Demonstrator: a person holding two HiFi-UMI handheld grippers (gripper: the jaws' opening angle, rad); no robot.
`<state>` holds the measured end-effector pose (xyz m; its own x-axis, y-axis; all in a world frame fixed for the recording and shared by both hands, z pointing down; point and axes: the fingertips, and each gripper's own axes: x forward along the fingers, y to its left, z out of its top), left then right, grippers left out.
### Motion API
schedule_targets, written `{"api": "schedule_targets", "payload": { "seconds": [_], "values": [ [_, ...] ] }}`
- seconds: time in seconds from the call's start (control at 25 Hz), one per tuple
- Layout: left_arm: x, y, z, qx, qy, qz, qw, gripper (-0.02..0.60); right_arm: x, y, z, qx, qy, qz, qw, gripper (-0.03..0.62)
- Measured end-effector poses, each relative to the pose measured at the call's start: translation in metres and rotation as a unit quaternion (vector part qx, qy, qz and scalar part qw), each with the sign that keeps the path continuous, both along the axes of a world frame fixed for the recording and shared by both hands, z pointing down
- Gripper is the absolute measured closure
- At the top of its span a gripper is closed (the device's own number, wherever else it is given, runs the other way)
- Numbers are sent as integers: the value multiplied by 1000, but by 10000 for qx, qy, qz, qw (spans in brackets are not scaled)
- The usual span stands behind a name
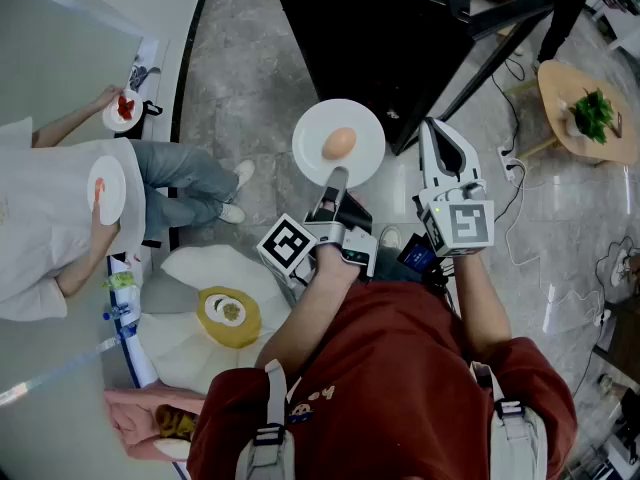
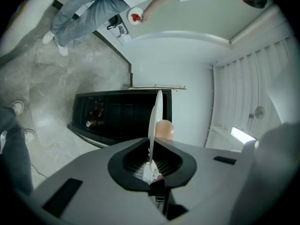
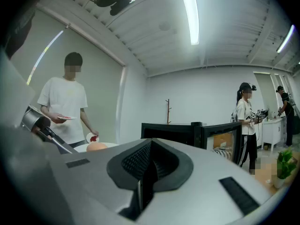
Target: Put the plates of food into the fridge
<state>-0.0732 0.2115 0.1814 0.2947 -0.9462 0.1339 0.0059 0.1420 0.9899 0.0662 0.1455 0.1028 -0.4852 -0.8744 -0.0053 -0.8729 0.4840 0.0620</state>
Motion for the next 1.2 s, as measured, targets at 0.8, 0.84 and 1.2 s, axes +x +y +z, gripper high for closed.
{"api": "schedule_targets", "payload": {
  "seconds": [0.8, 0.84, 1.2],
  "values": [
    [7, -2, 7, -46, -66, 29, 10000, 558, 6, 0, 2, -46, -88, -2, 10000, 583],
    [8, -3, 8, -60, -70, 26, 10000, 558, 7, -1, 3, -46, -85, -7, 10000, 583],
    [29, -17, 14, -155, -128, 18, 9998, 558, 30, -10, 15, -160, -128, -42, 9998, 583]
  ]
}}
